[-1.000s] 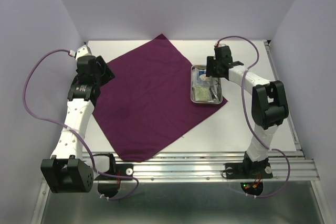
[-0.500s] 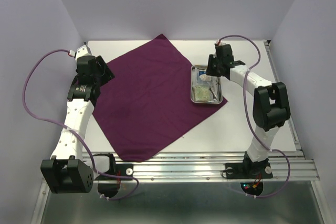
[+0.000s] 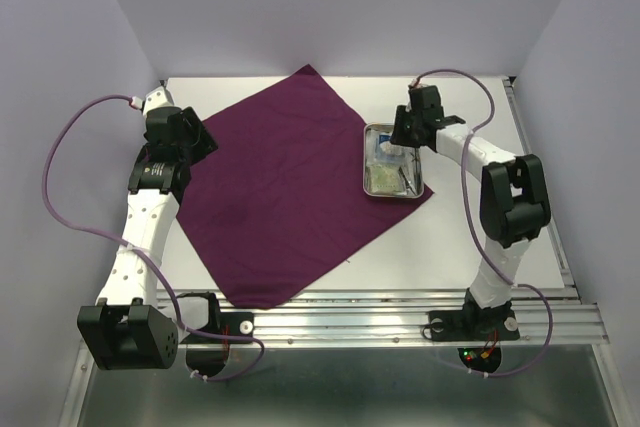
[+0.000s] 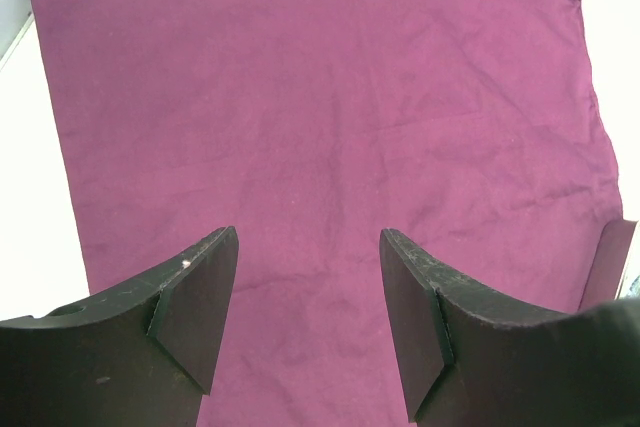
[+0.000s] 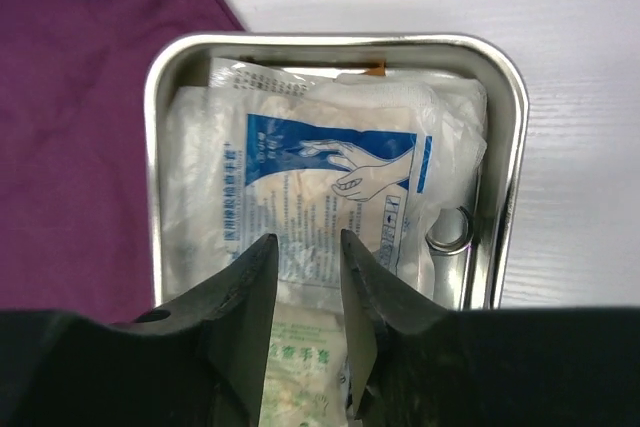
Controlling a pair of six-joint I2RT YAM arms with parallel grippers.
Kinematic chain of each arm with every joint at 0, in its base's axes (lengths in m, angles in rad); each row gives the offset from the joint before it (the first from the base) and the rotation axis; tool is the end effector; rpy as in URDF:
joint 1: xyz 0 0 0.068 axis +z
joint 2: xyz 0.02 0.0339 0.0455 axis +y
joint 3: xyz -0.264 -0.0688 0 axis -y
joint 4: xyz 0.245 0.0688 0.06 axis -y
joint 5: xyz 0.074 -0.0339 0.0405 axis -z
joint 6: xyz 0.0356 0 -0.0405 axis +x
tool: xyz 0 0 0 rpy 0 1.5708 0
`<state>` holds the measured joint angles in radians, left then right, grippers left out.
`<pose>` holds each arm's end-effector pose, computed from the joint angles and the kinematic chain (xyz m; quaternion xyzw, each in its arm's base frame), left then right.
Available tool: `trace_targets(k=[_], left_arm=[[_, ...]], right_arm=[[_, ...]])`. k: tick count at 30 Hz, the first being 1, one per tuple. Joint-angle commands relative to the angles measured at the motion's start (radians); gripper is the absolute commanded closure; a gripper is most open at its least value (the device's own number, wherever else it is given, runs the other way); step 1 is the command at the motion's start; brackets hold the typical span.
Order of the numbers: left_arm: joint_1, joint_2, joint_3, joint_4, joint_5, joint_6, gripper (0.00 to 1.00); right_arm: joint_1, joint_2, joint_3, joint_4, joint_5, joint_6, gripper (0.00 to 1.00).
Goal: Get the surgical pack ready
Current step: Place the medical item in the container.
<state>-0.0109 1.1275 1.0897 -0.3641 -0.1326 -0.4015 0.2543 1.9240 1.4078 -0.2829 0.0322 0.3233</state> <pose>0.2545 0.0019 0.3599 -0.1974 0.8093 -0.0586 0.5502 0.4169 0.1072 0.2139 0.0380 0.9256 0.0929 0.3650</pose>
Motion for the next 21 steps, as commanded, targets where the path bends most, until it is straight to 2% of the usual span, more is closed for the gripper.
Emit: trace_targets(k=[1, 11, 15, 21], left_arm=[[0.002, -0.028, -0.005, 0.020, -0.010, 0.009, 0.30], [0.002, -0.011, -0.005, 0.028, -0.007, 0.009, 0.30], [0.002, -0.011, -0.008, 0.024, -0.009, 0.009, 0.30], [0.002, -0.011, -0.010, 0.022, -0.009, 0.010, 0.30]], right_arm=[[-0.006, -0.160, 0.034, 0.022, 0.003, 0.008, 0.62], [-0.006, -0.286, -0.036, -0.019, -0.005, 0.028, 0.59], [-0.006, -0.300, -0.081, -0.056, 0.135, 0.023, 0.55], [-0.038, -0.221, -0.098, -0.130, 0.195, 0.013, 0.41]])
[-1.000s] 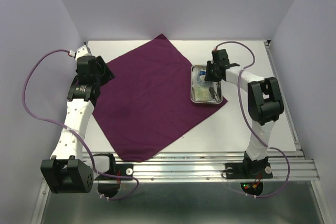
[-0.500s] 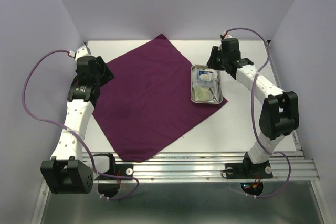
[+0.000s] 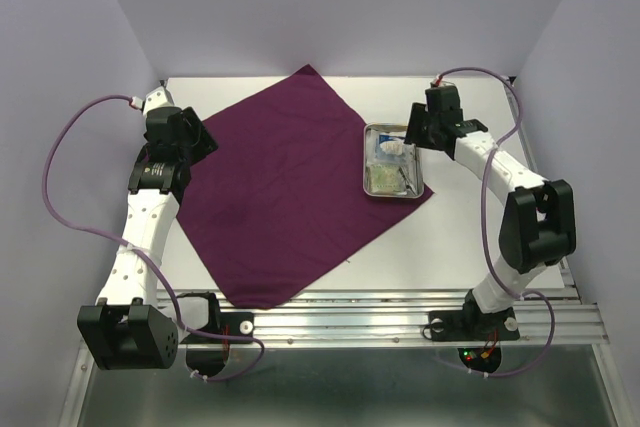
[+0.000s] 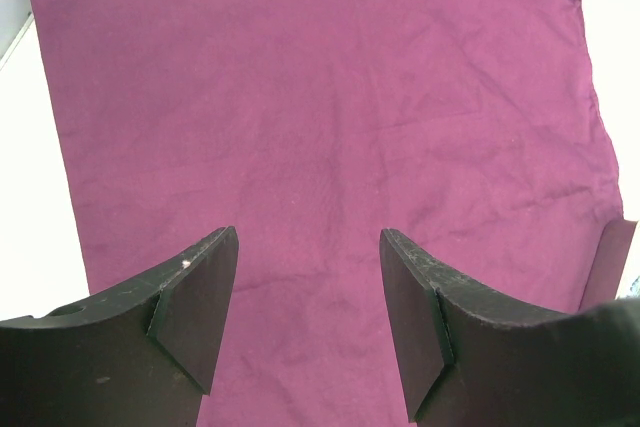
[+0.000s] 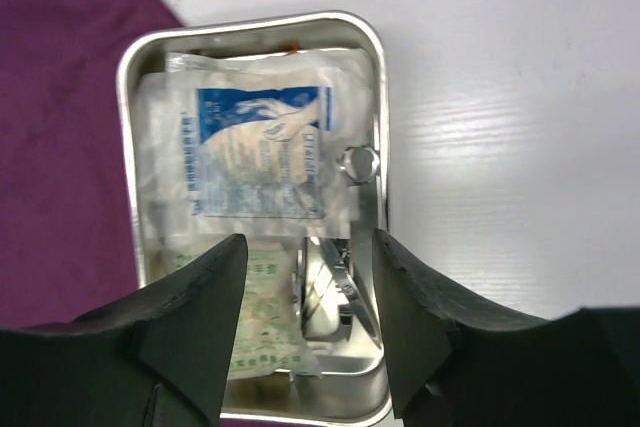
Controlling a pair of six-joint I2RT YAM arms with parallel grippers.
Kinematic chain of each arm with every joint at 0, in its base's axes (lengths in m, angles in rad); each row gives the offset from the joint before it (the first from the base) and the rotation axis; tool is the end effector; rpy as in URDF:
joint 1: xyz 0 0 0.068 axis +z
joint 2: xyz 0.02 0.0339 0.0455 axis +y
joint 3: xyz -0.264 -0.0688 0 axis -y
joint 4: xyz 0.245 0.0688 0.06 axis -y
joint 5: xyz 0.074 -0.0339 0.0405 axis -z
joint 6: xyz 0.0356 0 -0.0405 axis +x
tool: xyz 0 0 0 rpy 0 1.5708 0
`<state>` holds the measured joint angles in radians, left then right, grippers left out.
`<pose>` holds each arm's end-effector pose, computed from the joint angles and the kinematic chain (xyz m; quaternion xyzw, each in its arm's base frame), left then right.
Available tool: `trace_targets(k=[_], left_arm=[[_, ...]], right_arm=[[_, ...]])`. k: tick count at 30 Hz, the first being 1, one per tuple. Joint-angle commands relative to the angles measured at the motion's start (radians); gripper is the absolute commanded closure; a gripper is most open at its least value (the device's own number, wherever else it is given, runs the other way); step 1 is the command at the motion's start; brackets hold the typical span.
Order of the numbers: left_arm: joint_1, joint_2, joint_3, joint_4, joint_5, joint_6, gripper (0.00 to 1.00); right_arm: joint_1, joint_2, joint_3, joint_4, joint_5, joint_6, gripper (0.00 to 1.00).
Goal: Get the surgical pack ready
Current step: Pick up the container from the center of the board.
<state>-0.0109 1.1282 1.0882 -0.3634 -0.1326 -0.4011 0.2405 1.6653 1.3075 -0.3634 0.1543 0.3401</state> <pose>0.2547 0.0019 0.3593 -0.1972 0.8097 -0.0584 0.5496 0.3678 0.0846 0.2746 0.0769 0.9057 0.0503 0.4138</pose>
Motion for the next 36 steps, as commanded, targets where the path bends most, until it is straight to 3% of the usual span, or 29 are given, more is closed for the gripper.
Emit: trace_targets(k=[1, 6, 13, 22, 23, 26, 36], left_arm=[[0.002, -0.013, -0.008, 0.021, -0.009, 0.011, 0.30], [0.002, -0.019, -0.011, 0.018, -0.013, 0.015, 0.30], [0.002, -0.019, -0.016, 0.023, -0.010, 0.015, 0.30], [0.002, -0.015, -0.010, 0.024, -0.005, 0.013, 0.30], [0.002, -0.015, -0.010, 0.026, -0.004, 0.013, 0.30], [0.002, -0.013, -0.013, 0.029, 0.001, 0.011, 0.30], [0.002, -0.002, -0.013, 0.038, 0.022, 0.005, 0.30]], right_arm=[[-0.024, 0.053, -0.001, -0.049, 0.086, -0.003, 0.41], [-0.044, 0.096, -0.020, -0.049, 0.077, 0.005, 0.43], [-0.066, 0.162, -0.033, -0.034, 0.033, 0.002, 0.55], [-0.066, 0.186, -0.024, -0.019, -0.038, -0.012, 0.80], [-0.066, 0.182, -0.028, -0.011, -0.050, -0.019, 0.88], [-0.066, 0.154, -0.051, 0.021, -0.145, -0.050, 0.99], [-0.014, 0.099, -0.083, 0.080, -0.262, -0.024, 0.99]])
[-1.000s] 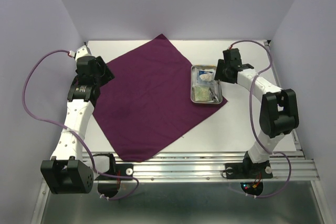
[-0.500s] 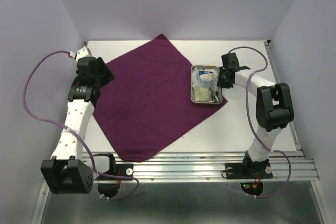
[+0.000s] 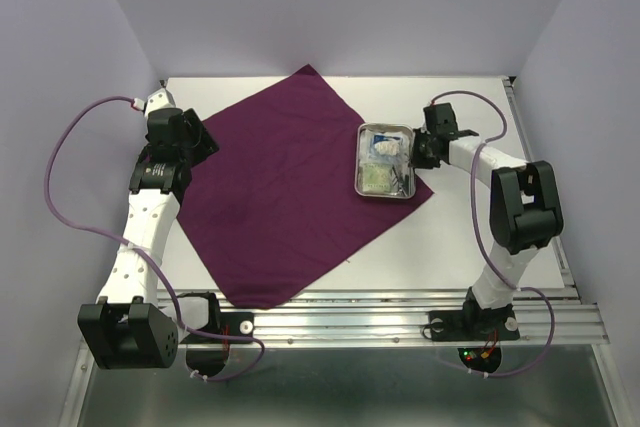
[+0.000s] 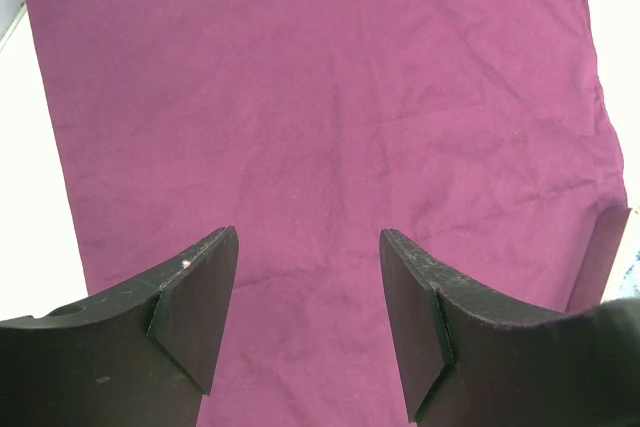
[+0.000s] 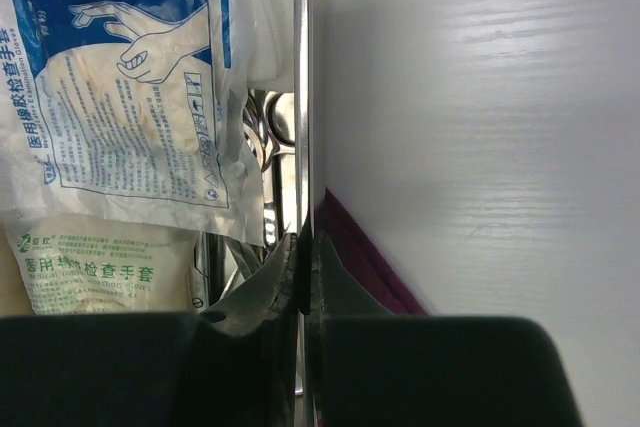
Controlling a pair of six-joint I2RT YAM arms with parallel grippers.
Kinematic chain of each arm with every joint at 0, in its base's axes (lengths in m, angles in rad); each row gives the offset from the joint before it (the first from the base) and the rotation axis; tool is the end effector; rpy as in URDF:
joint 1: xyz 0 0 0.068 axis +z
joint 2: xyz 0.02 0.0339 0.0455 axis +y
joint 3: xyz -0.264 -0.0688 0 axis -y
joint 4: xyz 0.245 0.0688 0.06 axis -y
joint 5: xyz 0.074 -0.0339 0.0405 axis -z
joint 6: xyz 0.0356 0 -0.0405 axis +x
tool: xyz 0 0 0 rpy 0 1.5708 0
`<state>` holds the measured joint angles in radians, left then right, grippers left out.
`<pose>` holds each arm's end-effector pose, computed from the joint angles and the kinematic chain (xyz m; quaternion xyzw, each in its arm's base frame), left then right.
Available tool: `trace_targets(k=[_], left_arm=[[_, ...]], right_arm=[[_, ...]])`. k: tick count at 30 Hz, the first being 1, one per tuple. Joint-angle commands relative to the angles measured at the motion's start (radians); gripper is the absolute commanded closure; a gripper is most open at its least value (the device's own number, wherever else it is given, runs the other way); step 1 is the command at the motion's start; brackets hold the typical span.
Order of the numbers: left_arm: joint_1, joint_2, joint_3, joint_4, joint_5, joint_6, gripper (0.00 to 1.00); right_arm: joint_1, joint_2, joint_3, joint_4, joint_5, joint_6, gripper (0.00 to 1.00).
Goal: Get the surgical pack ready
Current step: Pick up the container from the center of the board, then place the container in the surgical kit.
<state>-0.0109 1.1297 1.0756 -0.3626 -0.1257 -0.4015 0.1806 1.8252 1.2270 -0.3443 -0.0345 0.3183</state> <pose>0.2552 0.0017 0.3546 -0.1959 0.8139 -0.0600 0.5437 0.3806 0.0707 0.1920 0.0601 0.9490 0.0922 0.2953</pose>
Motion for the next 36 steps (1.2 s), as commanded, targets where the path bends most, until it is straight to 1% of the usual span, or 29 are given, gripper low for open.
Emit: trace_targets(k=[1, 6, 15, 20, 27, 36], left_arm=[[0.003, -0.002, 0.001, 0.039, 0.017, 0.004, 0.30], [0.002, -0.002, 0.000, 0.039, 0.017, 0.001, 0.30], [0.002, -0.005, -0.006, 0.036, 0.012, 0.001, 0.30], [0.002, -0.007, -0.009, 0.034, 0.009, 0.004, 0.30], [0.002, -0.004, -0.014, 0.039, 0.012, 0.003, 0.30], [0.002, -0.002, -0.016, 0.039, 0.011, 0.003, 0.30]], right_arm=[[0.057, -0.061, 0.000, 0.062, -0.083, 0.004, 0.99], [0.160, -0.053, 0.017, 0.071, -0.070, 0.027, 0.99], [0.283, -0.006, 0.063, 0.084, -0.048, 0.102, 0.99], [0.301, 0.008, 0.062, 0.090, -0.035, 0.140, 0.99], [0.301, -0.012, 0.029, 0.117, -0.005, 0.202, 0.99], [0.301, -0.004, 0.022, 0.126, -0.011, 0.220, 0.99]])
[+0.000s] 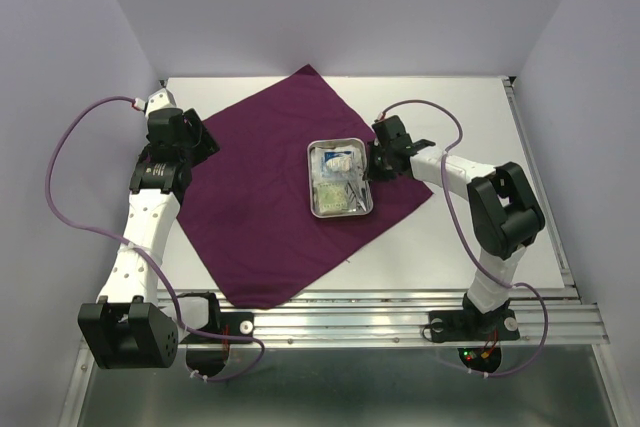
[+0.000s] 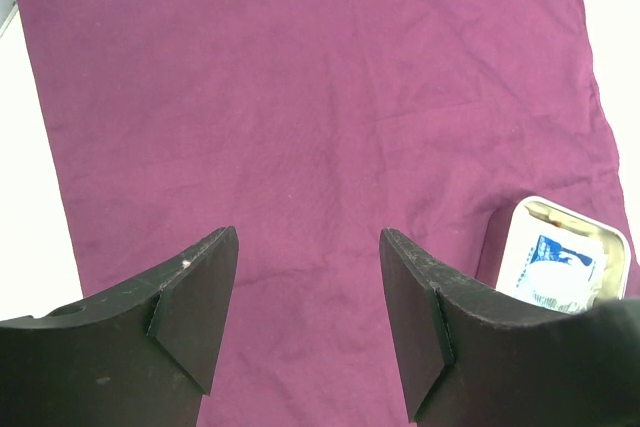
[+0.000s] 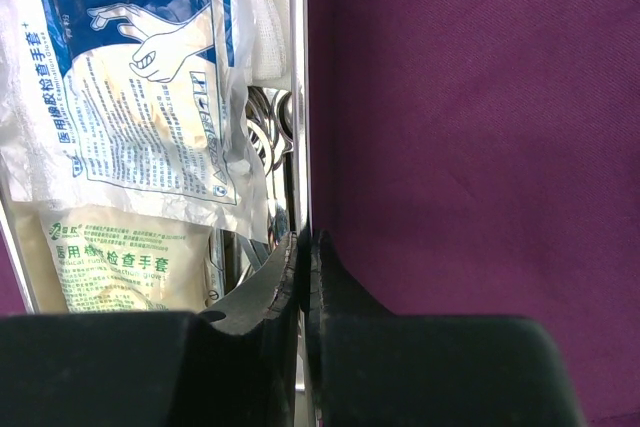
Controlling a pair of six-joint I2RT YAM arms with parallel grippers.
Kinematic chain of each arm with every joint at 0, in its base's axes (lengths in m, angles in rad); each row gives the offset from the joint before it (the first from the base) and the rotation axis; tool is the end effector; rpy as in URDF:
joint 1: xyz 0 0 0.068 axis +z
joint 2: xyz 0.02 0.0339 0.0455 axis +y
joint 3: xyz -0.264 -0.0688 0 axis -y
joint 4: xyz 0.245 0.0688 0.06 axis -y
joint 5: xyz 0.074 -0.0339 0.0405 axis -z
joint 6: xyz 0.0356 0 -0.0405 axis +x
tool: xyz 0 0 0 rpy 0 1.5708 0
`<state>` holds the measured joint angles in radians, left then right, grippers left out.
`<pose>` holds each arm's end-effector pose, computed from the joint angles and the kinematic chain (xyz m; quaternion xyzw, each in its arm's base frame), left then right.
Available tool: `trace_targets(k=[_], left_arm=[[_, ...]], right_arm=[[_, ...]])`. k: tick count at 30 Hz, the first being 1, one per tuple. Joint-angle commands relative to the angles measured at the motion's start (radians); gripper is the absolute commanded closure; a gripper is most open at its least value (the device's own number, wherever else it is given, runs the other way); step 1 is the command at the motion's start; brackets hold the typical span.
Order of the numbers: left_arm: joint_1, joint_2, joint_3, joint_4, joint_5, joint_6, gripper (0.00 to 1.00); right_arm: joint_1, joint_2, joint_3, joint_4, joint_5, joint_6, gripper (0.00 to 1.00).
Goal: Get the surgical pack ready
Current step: Place the container in the surgical kit.
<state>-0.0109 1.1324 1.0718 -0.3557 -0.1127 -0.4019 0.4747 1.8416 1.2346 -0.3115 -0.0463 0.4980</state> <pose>0.2562 0.0012 0.3534 -0.1927 0.8147 -0.0655 0.5430 0.3484 0.1809 0.1903 0.0036 0.9471 0.1691 0.2729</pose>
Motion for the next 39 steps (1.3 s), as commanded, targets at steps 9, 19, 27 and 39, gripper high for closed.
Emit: trace_targets(k=[9, 19, 27, 39], left_arm=[[0.002, -0.003, -0.015, 0.035, -0.002, 0.002, 0.30], [0.002, -0.005, -0.015, 0.035, -0.002, 0.002, 0.30], [0.002, -0.005, -0.016, 0.035, -0.001, 0.003, 0.30], [0.002, -0.010, -0.015, 0.032, -0.002, 0.005, 0.30]], right_arm=[[0.007, -0.018, 0.009, 0.097, 0.008, 0.042, 0.99], [0.007, -0.018, 0.012, 0.097, 0.008, 0.042, 0.99], [0.007, -0.018, 0.012, 0.095, 0.006, 0.042, 0.99], [-0.004, -0.057, 0.057, 0.037, 0.137, -0.009, 0.30]])
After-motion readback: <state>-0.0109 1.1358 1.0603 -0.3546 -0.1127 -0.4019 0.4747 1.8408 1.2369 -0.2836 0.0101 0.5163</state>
